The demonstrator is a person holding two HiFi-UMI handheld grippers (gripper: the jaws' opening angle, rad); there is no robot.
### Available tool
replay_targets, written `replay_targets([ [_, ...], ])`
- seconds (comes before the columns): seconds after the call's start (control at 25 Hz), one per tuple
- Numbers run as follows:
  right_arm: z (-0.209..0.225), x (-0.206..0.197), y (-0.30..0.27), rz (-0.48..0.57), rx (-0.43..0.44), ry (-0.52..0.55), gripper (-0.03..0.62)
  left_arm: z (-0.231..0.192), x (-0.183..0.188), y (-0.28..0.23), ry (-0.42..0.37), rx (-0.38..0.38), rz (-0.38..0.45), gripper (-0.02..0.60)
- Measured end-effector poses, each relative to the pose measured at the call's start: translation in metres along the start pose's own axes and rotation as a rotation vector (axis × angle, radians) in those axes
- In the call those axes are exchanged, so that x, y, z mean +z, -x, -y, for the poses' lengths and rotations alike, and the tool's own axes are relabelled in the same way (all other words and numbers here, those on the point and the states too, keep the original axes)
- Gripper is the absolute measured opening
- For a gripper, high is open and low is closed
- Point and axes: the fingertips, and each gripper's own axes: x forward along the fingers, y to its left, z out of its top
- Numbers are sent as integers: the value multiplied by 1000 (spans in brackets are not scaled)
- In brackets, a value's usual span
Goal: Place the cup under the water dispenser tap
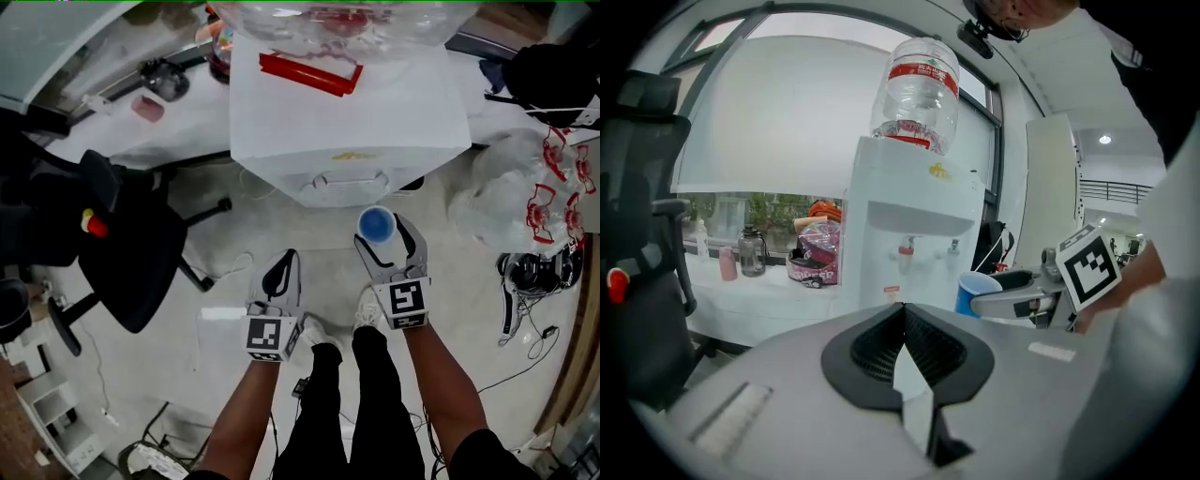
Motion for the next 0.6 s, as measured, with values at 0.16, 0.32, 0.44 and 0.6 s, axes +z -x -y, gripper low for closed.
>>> replay_targets([
  [0.16,6,-31,-24,-22,-25,-49,344,-2,-13,-14,-13,-10,39,17],
  [0.32,20,-60,-49,-53,-47,-149,344,-5,-29,-26,-34,-15,20,17],
  [0.44,29,-72,-65,-67,-51,-142,344,-6,-37,-29,-41,-13,-13,17],
  [0.6,36,-76,-81,-67,-51,-112,344,-5,-49,-30,-43,-18,-33,17],
])
